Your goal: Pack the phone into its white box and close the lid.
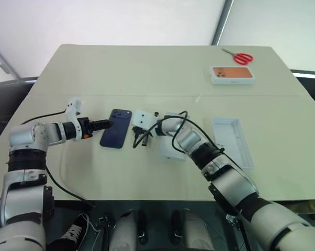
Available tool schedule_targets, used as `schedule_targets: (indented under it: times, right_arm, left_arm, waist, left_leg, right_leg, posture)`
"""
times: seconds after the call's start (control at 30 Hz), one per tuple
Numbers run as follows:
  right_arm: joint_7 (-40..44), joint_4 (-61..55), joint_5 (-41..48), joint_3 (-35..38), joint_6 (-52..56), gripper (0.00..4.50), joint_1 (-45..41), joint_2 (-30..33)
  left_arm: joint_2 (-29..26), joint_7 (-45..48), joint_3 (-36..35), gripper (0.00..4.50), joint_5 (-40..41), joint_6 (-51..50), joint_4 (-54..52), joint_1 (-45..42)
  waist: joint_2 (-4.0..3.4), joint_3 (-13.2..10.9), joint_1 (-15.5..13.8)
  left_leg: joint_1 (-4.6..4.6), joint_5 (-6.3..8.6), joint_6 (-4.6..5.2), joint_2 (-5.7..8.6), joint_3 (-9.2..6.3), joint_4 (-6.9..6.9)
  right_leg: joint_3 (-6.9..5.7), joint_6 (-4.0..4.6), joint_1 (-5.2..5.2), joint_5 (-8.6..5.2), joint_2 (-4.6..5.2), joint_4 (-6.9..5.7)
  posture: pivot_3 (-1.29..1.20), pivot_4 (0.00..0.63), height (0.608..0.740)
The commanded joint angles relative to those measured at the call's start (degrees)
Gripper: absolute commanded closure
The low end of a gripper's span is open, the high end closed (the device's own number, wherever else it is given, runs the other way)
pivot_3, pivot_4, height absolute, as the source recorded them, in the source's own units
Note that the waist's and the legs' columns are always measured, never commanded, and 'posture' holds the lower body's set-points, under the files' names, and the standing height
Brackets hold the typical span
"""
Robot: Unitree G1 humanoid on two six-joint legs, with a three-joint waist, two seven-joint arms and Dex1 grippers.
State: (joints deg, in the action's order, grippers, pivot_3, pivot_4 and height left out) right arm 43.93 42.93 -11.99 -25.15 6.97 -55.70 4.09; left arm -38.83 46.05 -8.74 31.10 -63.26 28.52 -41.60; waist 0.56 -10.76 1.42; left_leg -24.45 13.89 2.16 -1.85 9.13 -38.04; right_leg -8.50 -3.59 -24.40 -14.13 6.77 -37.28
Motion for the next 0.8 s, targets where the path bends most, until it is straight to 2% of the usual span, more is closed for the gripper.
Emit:
schedule_targets:
  times: [0.03,0.2,0.43,0.7,0.8]
  right_arm:
    - [1.00,0.49,0.73,0.79,0.60,4.46,-0.80,-1.63]
    - [0.12,2.75,-1.00,0.09,1.34,4.46,-2.13,-4.19]
    - [-0.27,4.22,-1.76,0.34,0.33,4.46,-2.62,-5.70]
    - [-0.33,4.35,-2.32,0.73,-1.32,4.46,-2.31,-5.07]
    - [-0.48,4.41,-2.74,0.48,-1.99,4.46,-2.01,-4.77]
  left_arm:
    - [1.31,-0.29,3.11,0.67,-1.51,-3.40,1.18,0.44]
    - [3.80,-0.68,5.05,0.67,-2.84,-4.90,0.98,2.04]
    - [7.57,-2.16,3.98,0.67,-3.09,-6.45,1.56,2.77]
    - [12.95,-4.06,-3.60,0.67,1.03,-11.95,0.94,1.14]
    - [12.70,-4.46,-2.28,0.67,-0.17,-11.34,-1.09,2.79]
  waist:
    - [0.00,0.03,-0.03]
    - [-0.19,0.31,0.00]
    - [-0.40,0.96,-0.24]
    - [-0.51,1.28,-0.54]
    - [-0.51,1.28,-0.42]
  left_leg:
    - [0.01,0.00,0.00,0.00,0.00,0.00]
    - [0.06,0.00,-0.01,0.00,0.00,0.01]
    - [0.14,0.02,-0.02,0.01,-0.01,0.01]
    - [0.17,0.02,-0.02,0.04,-0.01,0.02]
    - [0.16,0.02,-0.01,0.04,-0.01,0.02]
  right_leg:
    - [0.00,0.00,0.01,0.00,0.00,0.00]
    - [0.02,0.00,0.04,0.00,0.01,-0.02]
    - [0.03,0.00,0.12,0.00,0.02,-0.01]
    - [0.03,0.00,0.18,-0.01,0.05,0.01]
    - [0.03,0.00,0.18,-0.01,0.06,0.01]
  posture:
    - [0.00,0.150,0.738]
    - [0.00,0.150,0.738]
    - [0.00,0.150,0.738]
    - [0.00,0.150,0.738]
    - [0.00,0.150,0.738]
